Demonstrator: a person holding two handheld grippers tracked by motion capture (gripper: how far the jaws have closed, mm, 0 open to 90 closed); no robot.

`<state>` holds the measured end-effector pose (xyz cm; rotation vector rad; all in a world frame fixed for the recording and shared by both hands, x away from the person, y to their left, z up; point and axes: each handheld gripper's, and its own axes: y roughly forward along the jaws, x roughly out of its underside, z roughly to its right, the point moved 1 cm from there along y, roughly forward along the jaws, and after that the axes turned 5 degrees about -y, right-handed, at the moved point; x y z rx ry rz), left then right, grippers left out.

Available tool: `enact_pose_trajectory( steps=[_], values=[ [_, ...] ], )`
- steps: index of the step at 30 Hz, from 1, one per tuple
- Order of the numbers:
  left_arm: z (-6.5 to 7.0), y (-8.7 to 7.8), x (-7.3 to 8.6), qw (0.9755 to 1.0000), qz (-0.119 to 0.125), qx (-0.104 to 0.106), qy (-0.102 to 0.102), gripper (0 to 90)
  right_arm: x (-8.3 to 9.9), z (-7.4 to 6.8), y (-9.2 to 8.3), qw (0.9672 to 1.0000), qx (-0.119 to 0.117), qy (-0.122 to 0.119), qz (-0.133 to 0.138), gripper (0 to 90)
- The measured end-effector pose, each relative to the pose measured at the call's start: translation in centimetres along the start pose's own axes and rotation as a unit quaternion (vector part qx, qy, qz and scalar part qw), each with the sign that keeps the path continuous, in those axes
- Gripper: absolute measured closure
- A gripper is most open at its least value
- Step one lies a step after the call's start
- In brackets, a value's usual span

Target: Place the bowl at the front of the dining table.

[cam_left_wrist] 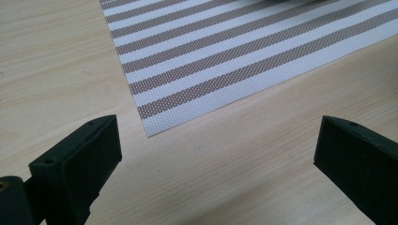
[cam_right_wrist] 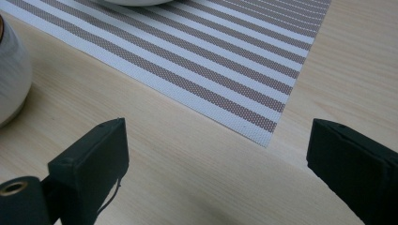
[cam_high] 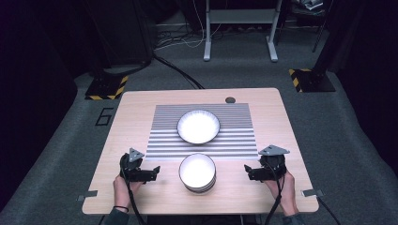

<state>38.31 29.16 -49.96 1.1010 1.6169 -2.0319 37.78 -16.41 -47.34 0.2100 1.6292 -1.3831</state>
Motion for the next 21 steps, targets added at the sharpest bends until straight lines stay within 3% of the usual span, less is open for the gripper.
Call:
enact_pose_trajectory(
  steps=[7, 13, 21],
  values=[
    [0.6, -1.0, -1.4, 0.9998, 0.014, 0.013, 0.01, 0.2, -1.0, -0.7, -0.3, 1.0, -0.006, -0.004, 0.001, 4.8],
    [1.3, -1.4, -1.8, 0.9995, 0.01, 0.026, 0.016, 0.0, -1.9, -1.3, -0.5, 0.9999, -0.012, -0.004, -0.001, 4.0],
    [1.4, -1.8, -2.0, 0.999, 0.01, 0.043, 0.009, 0.0, -3.3, -2.4, -1.0, 0.9995, -0.026, -0.017, 0.002, 3.8]
  ],
)
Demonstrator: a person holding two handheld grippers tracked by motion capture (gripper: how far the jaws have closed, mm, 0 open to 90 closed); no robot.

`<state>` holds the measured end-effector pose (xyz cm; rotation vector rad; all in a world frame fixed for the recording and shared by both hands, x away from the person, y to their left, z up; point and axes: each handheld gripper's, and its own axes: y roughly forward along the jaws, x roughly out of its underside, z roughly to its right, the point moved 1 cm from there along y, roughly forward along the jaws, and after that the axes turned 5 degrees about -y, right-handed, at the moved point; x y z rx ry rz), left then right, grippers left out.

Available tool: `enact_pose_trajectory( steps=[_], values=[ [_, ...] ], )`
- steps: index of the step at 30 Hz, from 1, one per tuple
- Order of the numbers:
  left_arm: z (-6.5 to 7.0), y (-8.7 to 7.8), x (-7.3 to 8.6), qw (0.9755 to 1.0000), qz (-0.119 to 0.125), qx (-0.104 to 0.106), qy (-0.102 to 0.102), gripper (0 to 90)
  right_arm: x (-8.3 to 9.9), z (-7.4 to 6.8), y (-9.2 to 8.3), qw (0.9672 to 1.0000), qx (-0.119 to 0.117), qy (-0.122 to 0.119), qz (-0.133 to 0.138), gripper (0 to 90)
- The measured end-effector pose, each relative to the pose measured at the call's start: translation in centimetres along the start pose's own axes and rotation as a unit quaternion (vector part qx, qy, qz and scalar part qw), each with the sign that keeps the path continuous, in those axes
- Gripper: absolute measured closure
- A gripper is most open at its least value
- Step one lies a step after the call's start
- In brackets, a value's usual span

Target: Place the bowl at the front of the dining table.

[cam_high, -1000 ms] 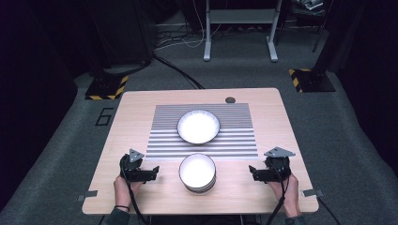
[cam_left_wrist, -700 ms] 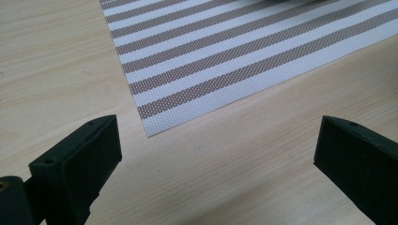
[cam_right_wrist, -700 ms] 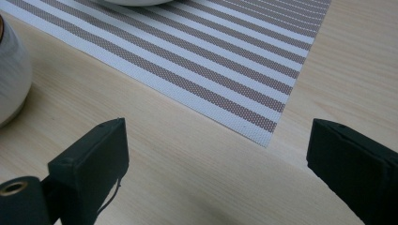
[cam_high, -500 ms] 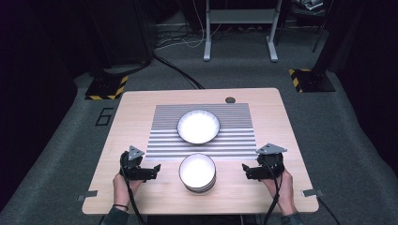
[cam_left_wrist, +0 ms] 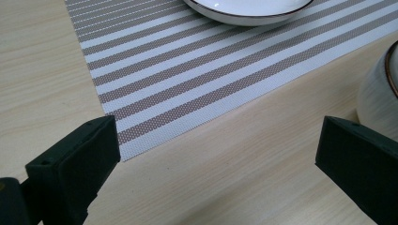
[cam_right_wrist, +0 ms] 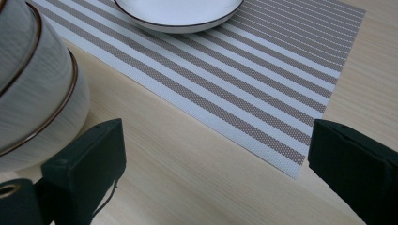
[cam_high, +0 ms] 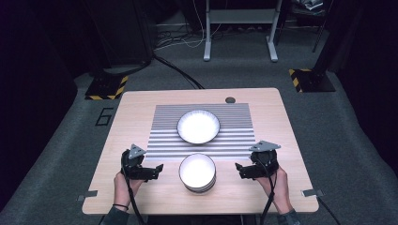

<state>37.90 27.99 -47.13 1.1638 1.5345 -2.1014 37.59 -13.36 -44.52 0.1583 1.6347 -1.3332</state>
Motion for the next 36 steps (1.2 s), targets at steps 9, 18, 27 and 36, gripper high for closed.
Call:
enact_pose_trajectory(
  steps=[9, 18, 27, 36],
  values=[
    [0.6, -0.6, -0.7, 0.9997, 0.004, 0.023, 0.001, 0.0, -1.5, -1.2, 0.2, 0.9996, -0.025, -0.012, 0.002, 3.9],
    [1.2, -0.9, -1.2, 0.9991, 0.011, 0.039, -0.004, 0.0, -2.9, -2.0, -0.1, 0.9987, -0.045, -0.02, 0.008, 4.4],
    [1.7, -1.0, -1.2, 0.9988, 0.009, 0.047, -0.002, 0.0, -3.8, -3.0, -0.3, 0.9978, -0.055, -0.034, 0.016, 4.5],
    [2.4, -1.4, -2.3, 0.9973, 0.006, 0.073, -0.001, 1.8, -4.8, -3.9, -0.3, 0.9963, -0.071, -0.044, 0.019, 5.0]
  ],
)
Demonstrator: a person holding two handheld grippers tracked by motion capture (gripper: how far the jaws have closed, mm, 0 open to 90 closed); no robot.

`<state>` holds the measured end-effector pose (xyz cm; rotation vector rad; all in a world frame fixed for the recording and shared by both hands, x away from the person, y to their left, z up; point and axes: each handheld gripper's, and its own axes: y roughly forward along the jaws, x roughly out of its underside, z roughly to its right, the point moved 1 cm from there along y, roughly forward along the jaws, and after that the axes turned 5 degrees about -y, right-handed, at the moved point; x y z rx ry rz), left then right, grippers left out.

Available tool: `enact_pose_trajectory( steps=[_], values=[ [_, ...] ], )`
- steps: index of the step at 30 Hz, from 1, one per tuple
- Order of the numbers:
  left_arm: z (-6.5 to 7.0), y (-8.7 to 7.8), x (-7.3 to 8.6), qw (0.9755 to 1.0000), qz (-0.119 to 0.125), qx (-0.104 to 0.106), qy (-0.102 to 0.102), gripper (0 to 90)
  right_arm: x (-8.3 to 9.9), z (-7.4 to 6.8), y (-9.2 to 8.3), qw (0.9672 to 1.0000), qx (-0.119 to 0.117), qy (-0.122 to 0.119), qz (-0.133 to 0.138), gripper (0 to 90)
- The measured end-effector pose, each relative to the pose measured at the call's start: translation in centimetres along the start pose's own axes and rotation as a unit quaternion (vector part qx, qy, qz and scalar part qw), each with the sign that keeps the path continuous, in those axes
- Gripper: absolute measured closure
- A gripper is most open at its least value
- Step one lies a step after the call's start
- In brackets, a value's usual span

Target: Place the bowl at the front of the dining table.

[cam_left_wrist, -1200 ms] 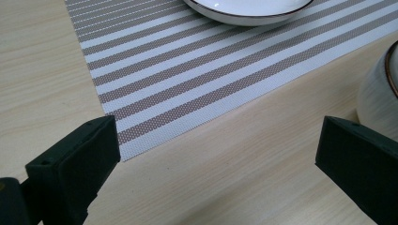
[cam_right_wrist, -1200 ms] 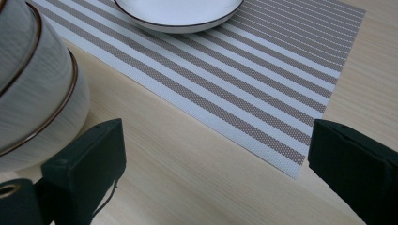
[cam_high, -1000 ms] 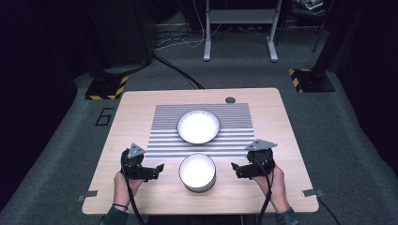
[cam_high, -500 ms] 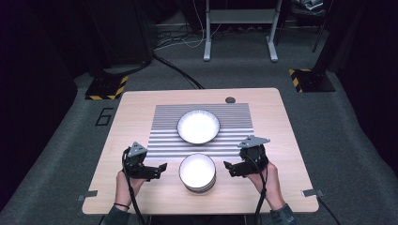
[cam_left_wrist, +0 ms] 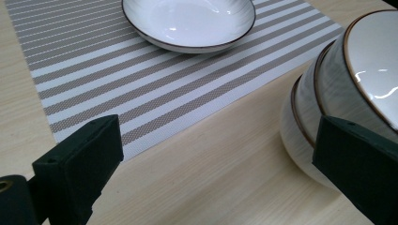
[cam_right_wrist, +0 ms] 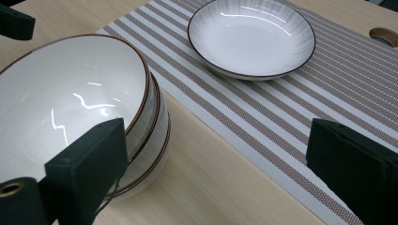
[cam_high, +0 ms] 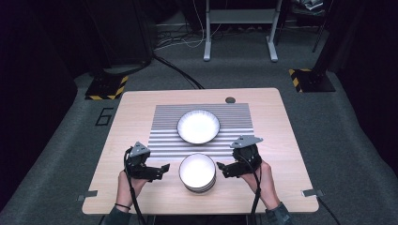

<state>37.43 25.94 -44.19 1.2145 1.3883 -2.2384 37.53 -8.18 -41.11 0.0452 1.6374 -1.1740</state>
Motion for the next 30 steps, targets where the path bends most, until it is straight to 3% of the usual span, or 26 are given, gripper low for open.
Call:
enact_pose_trajectory(
  steps=[2, 5, 14, 30],
  values=[
    [0.1, 0.0, -0.3, 1.0, -0.002, 0.008, -0.003, 1.7, -0.7, 0.0, -0.1, 1.0, -0.006, -0.001, 0.002, 5.0],
    [0.9, -0.1, -1.2, 0.9998, 0.005, 0.011, 0.014, 1.8, -1.3, -0.6, -0.2, 0.9999, -0.007, -0.014, 0.005, 5.5],
    [1.9, -0.1, -1.8, 0.9992, 0.002, 0.024, 0.031, 2.0, -1.9, -1.8, 1.0, 0.9992, -0.02, -0.034, -0.01, 6.7],
    [4.0, 1.1, -1.9, 0.9978, -0.014, 0.048, 0.043, 2.0, -1.5, -2.7, 2.4, 0.9986, -0.031, -0.033, -0.027, 12.9]
  ],
)
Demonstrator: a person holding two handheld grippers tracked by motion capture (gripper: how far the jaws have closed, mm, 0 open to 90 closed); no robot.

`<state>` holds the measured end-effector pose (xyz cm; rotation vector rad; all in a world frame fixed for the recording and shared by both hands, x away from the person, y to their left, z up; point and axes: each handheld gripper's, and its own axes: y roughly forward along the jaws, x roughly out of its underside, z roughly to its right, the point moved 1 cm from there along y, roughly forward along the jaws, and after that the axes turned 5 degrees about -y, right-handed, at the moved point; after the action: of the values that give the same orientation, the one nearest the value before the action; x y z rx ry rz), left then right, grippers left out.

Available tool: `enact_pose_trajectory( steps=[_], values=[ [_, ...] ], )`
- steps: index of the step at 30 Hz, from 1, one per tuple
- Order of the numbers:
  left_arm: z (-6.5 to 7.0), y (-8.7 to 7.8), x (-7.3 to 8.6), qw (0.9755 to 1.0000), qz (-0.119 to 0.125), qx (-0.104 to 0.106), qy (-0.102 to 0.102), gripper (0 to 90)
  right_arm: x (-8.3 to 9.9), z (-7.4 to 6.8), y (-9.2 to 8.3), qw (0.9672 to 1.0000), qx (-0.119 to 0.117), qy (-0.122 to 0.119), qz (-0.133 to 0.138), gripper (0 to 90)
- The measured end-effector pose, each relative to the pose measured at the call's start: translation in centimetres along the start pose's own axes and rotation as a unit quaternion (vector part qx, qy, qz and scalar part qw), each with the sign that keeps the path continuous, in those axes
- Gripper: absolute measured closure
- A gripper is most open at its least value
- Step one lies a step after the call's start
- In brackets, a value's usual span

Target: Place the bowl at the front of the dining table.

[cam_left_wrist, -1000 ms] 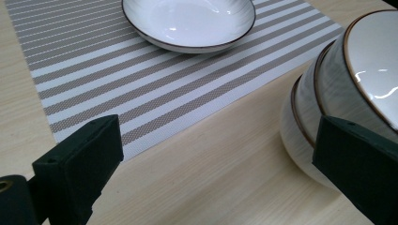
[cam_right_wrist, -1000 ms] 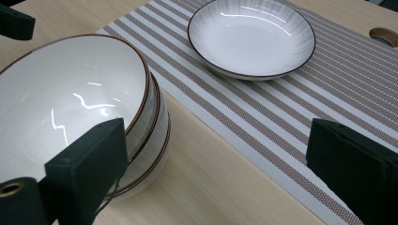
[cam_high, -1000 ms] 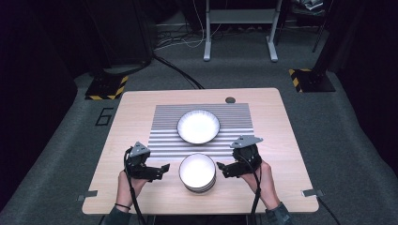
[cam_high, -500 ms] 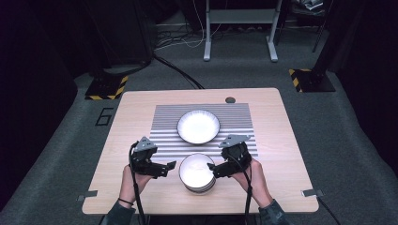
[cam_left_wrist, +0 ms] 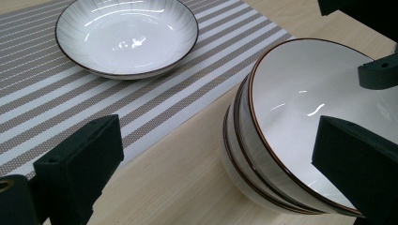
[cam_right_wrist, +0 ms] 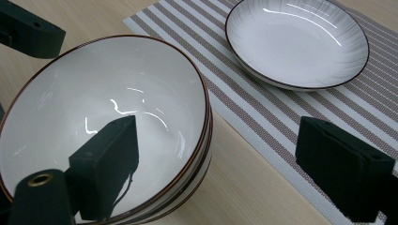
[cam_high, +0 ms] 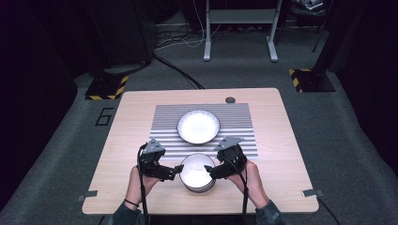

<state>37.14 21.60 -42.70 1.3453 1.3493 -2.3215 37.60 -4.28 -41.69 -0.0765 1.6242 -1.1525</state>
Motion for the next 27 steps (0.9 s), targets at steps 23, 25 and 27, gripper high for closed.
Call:
enact_pose_trajectory(
  steps=[23, 25, 27],
  values=[
    [0.9, 2.9, -0.3, 0.9987, -0.042, 0.03, 0.009, 0.0, 0.1, -0.4, 2.1, 0.9994, -0.019, -0.002, -0.03, 14.0],
    [1.1, 3.1, -0.3, 0.9982, -0.049, 0.032, 0.013, 0.0, 0.0, -0.3, 2.3, 0.9992, -0.022, -0.003, -0.032, 13.9],
    [1.2, 3.2, -0.3, 0.9978, -0.054, 0.034, 0.017, 0.0, -0.1, -0.4, 2.6, 0.999, -0.025, -0.004, -0.037, 13.8]
  ],
)
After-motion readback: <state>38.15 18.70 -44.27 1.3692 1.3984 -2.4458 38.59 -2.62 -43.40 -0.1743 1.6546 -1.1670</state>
